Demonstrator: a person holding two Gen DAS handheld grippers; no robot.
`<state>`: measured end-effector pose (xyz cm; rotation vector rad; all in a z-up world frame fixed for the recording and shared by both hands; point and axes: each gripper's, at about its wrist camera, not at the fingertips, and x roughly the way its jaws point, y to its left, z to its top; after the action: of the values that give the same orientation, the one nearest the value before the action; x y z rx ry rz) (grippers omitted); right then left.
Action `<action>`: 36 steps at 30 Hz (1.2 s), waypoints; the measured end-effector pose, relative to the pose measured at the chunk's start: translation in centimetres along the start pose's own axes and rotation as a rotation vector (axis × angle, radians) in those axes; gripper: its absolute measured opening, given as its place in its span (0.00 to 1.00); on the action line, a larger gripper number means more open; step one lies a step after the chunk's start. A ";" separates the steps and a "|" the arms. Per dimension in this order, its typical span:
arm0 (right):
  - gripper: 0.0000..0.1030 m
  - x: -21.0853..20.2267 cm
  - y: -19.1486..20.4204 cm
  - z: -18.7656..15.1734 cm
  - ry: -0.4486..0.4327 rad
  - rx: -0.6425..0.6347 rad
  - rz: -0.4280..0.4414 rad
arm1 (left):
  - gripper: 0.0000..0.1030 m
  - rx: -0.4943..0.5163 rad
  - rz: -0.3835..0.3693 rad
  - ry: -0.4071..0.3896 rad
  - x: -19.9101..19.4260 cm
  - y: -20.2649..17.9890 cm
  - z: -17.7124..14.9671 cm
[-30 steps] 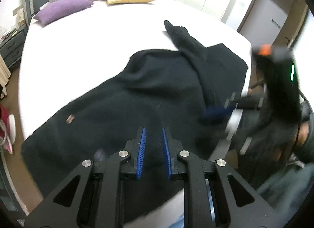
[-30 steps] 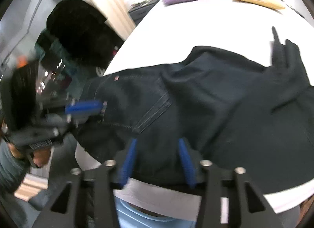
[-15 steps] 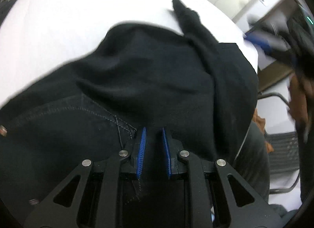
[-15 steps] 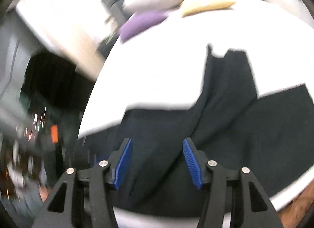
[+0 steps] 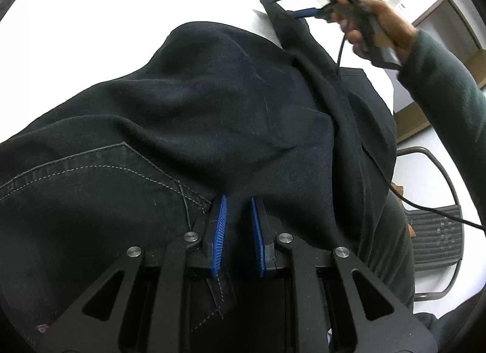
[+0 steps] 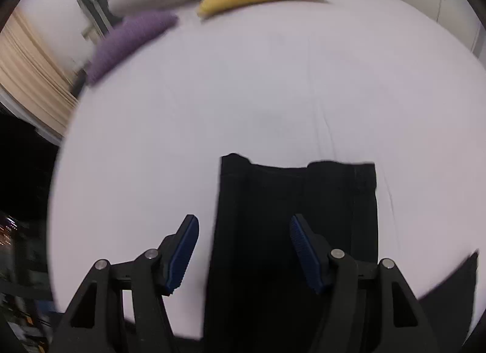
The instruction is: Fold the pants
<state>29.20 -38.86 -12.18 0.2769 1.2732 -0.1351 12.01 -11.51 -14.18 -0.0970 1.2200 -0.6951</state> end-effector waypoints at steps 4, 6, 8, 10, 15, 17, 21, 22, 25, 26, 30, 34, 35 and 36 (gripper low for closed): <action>0.63 3.0 1.8 0.6 0.078 -0.089 -0.114 | 0.16 0.000 -0.005 -0.006 -0.1 0.3 -0.2; 0.34 3.7 2.2 0.5 0.092 -0.100 -0.137 | 0.16 0.000 -0.007 -0.008 -0.2 0.4 -0.2; 0.18 3.7 2.4 0.2 0.098 -0.096 -0.146 | 0.16 -0.001 -0.011 -0.010 -0.3 0.4 -0.3; 0.07 3.0 2.4 -0.2 0.074 -0.098 -0.125 | 0.16 -0.002 -0.013 -0.010 -0.3 0.5 -0.3; 0.04 -2.3 -0.2 -1.8 -0.048 0.000 -0.020 | 0.16 -0.001 0.003 -0.013 -0.4 0.3 -0.4; 0.03 -5.7 -2.2 -3.2 -0.119 0.061 0.027 | 0.16 -0.003 0.015 -0.014 -0.4 0.1 -0.4; 0.03 -13.8 -9.1 -9.1 -0.293 0.259 0.111 | 0.16 -0.024 0.028 -0.015 -0.4 -0.3 -0.3; 0.03 -15.3 -10.3 -10.9 -0.324 0.296 0.117 | 0.16 -0.029 0.032 -0.016 -0.4 -0.3 -0.3; 0.03 -18.6 -16.1 -17.5 -0.425 0.458 0.135 | 0.16 -0.043 0.052 -0.017 -0.4 -0.6 -0.2; 0.03 -18.8 -17.4 -19.6 -0.445 0.505 0.144 | 0.16 -0.048 0.061 -0.017 -0.4 -0.7 -0.2; 0.03 -16.0 -23.4 -27.6 -0.433 0.746 0.189 | 0.16 -0.056 0.093 -0.018 -0.1 -1.4 0.1; 0.03 -11.6 -25.7 -31.6 -0.420 0.878 0.225 | 0.16 -0.065 0.129 -0.008 0.0 -2.3 0.3; 0.03 -10.8 -25.9 -31.3 -0.425 0.891 0.238 | 0.16 -0.064 0.143 -0.005 0.1 -2.6 0.4; 0.03 -10.4 -25.8 -31.5 -0.432 0.897 0.244 | 0.16 -0.069 0.146 0.003 0.0 -2.8 0.6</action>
<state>-9.40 -55.35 -13.98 1.1049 0.6741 -0.5280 11.31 -13.87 -12.81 -0.0634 1.2412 -0.5261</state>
